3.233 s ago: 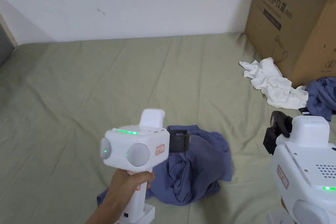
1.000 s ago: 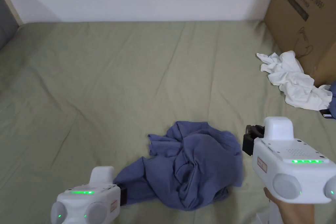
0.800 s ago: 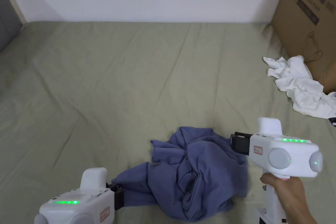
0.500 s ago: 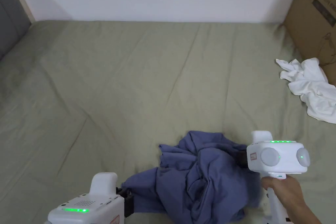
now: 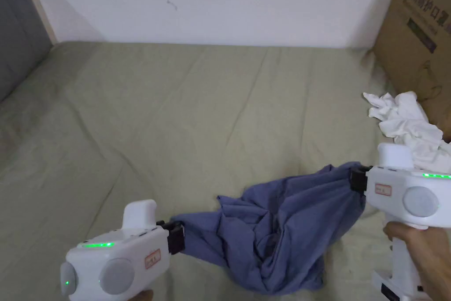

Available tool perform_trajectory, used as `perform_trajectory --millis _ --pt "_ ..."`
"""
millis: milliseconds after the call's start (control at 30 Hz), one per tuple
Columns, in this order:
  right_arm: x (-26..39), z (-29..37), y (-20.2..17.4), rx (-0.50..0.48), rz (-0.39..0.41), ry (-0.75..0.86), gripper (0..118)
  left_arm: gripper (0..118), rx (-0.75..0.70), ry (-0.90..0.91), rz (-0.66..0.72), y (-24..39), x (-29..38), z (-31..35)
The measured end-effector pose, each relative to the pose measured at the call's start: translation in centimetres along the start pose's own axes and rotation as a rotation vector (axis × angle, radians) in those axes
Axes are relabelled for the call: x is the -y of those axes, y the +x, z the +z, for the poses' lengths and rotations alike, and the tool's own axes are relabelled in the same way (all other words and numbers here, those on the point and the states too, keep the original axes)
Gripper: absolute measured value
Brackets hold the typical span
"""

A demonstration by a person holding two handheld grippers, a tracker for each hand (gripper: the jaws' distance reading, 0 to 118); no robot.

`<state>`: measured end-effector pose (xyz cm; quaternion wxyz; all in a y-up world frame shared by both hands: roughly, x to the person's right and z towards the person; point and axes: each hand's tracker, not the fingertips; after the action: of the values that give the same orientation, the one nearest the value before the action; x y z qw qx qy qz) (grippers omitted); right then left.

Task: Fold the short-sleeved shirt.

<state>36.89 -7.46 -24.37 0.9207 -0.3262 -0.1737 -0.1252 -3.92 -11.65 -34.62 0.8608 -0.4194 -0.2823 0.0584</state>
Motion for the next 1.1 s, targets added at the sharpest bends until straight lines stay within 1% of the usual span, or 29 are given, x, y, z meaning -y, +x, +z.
perform_trajectory --millis 100,267,300,433,567,833,1000,1100 --pt "-3.3 3.9 -0.2 0.005 0.014 0.094 12 15 0.012 0.075 -0.004 -0.1 -3.7 1.3" --pt "-9.0 8.6 -0.3 -0.016 -0.023 0.205 12 15 0.024 0.206 -0.012 -0.3 -12.1 4.1" --pt "-10.2 9.2 -0.5 0.001 -0.027 0.216 12 15 0.025 0.220 -0.018 -0.3 -14.1 4.7" --pt "-15.1 10.4 -0.2 0.012 -0.057 0.271 12 15 -0.008 0.285 -0.030 -0.1 -20.9 6.8" --pt "-18.9 10.9 -0.4 0.012 -0.068 0.323 12 15 -0.056 0.336 -0.037 -0.4 -26.1 8.3" --pt "-24.4 9.1 -0.4 0.041 -0.069 0.397 12 15 -0.109 0.387 -0.024 -1.5 -34.4 8.3" --pt "-25.4 6.0 -0.6 0.050 -0.069 0.407 12 15 -0.134 0.389 -0.033 -2.1 -37.1 5.9" --pt "-24.9 3.5 -0.8 0.048 -0.073 0.399 12 15 -0.145 0.380 -0.042 -2.8 -37.2 3.6"
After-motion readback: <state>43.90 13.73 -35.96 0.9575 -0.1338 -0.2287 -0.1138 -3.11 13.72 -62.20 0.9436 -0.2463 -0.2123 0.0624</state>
